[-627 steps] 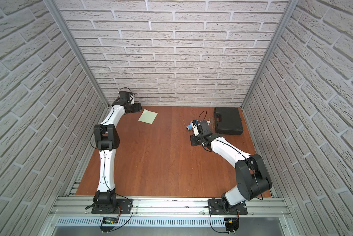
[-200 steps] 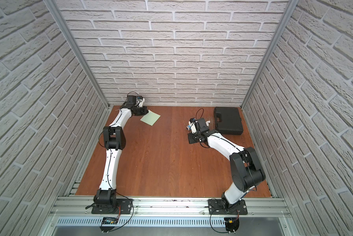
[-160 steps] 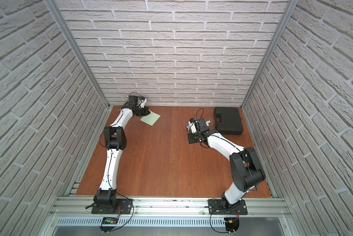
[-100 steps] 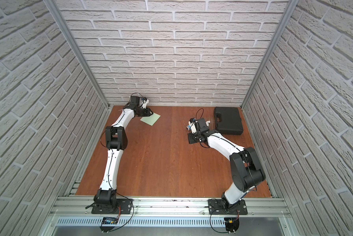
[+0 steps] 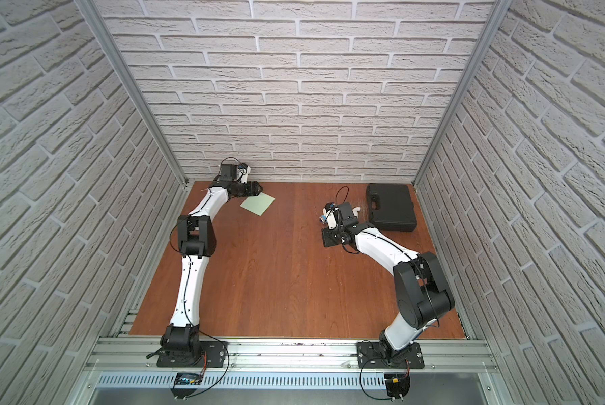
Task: Fold the square paper along the opposite sides
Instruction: Move the paper at the center of the board.
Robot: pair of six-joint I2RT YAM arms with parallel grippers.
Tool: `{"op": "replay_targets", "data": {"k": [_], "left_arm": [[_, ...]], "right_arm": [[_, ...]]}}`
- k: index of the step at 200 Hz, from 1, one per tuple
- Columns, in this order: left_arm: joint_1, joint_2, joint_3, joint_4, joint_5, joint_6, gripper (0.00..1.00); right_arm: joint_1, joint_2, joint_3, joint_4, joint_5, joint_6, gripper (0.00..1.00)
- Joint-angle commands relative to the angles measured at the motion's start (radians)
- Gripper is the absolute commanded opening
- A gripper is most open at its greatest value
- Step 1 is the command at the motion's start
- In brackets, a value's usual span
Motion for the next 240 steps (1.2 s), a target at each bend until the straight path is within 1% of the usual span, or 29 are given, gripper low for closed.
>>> {"op": "replay_targets", "data": {"k": [1,27,48,78,111,141,171,240], "left_arm": [[0.005,-0.013,0.0,0.078,-0.009,-0.023,0.8],[0.004,0.047,0.053,0.062,0.053,-0.057,0.81],[0.0,0.069,0.076,0.039,0.102,-0.085,0.8],[-0.012,0.065,0.077,-0.024,0.094,-0.076,0.81],[-0.007,0.069,0.077,-0.069,0.08,-0.102,0.82],[-0.002,0.081,0.076,-0.078,0.1,-0.135,0.82],[-0.006,0.078,0.071,-0.127,0.105,-0.131,0.81],[-0.039,-0.028,-0.127,-0.138,0.109,-0.129,0.78]], "right_arm": [[0.008,0.025,0.034,0.004,-0.009,-0.01,0.03],[0.008,0.039,0.045,-0.002,-0.005,-0.015,0.03],[0.008,0.049,0.053,-0.005,-0.006,-0.018,0.03],[0.008,0.055,0.059,-0.007,-0.013,-0.014,0.03],[0.008,0.054,0.059,-0.007,-0.021,-0.01,0.03],[0.008,0.048,0.057,-0.009,-0.023,-0.01,0.03],[0.008,0.038,0.052,-0.013,-0.021,-0.009,0.03],[0.008,-0.002,0.023,-0.007,-0.026,0.003,0.03]]}}
